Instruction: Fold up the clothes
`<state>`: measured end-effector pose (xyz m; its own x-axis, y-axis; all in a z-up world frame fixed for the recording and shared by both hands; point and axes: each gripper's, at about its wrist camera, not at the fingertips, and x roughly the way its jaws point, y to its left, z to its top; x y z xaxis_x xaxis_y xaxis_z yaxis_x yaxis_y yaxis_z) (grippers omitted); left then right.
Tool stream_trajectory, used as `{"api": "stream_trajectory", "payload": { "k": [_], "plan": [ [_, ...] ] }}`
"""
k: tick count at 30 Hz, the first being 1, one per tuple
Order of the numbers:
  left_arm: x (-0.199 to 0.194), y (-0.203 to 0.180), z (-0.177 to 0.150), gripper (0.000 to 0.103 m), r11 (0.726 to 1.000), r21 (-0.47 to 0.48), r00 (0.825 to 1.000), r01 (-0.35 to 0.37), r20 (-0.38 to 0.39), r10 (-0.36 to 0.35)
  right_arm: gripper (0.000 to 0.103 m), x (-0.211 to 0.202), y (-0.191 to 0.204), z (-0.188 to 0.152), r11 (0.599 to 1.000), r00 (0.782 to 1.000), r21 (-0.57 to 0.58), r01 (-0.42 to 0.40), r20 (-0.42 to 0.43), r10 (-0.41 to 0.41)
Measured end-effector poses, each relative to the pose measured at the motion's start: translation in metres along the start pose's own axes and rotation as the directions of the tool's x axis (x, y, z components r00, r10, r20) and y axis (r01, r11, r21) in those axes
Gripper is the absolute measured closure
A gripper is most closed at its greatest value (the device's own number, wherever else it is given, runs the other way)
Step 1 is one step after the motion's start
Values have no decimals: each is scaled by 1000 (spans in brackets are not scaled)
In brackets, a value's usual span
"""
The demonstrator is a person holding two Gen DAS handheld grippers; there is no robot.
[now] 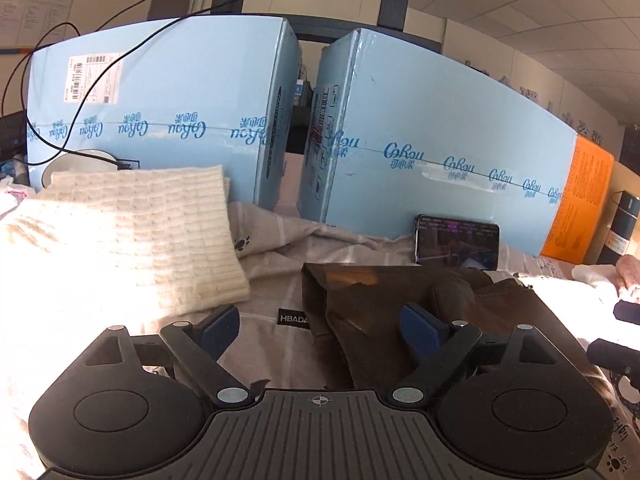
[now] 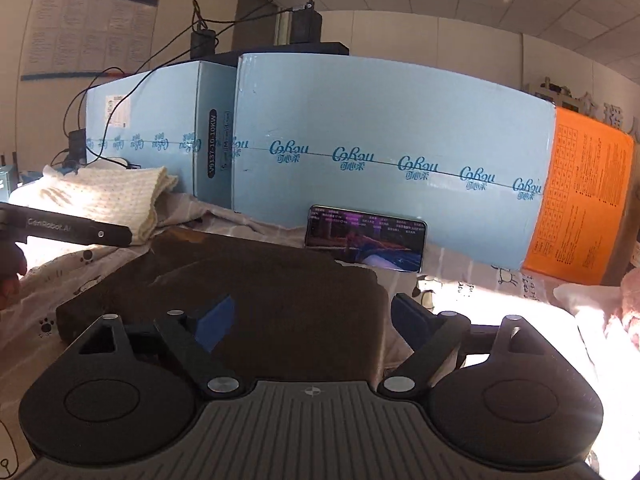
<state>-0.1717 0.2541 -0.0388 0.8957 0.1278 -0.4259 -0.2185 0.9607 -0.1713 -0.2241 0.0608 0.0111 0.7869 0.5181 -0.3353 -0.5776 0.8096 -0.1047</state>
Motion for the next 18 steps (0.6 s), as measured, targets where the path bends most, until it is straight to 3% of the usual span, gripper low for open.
{"api": "stream_trajectory", "payload": {
  "k": [2,4,6,7,9,12,18],
  "plan": [
    [7,2,-2,12,1000,-9,1000,13,-17,-13,14,2,13,-2,989,991,-70,-132,-28,130],
    [13,7,-8,11,1000,-21,998,18,-63,-19,13,8,24,-6,959,963,-103,-263,-90,255],
    [18,12,-12,11,999,-42,995,20,-98,-24,13,19,31,-11,944,947,-121,-307,-139,290],
    [21,14,-14,11,998,-54,993,20,-112,-26,13,24,35,-13,938,940,-129,-321,-162,299],
    [23,15,-16,11,998,-63,991,32,-125,-39,13,37,38,-16,947,949,-148,-286,-180,258],
    [27,12,-20,11,997,-56,987,52,-147,-59,13,44,35,-16,954,946,-103,-283,-194,260],
    [29,11,-23,7,993,-63,983,96,-153,-105,15,42,22,-16,954,944,2,-298,-147,295]
  ]
}}
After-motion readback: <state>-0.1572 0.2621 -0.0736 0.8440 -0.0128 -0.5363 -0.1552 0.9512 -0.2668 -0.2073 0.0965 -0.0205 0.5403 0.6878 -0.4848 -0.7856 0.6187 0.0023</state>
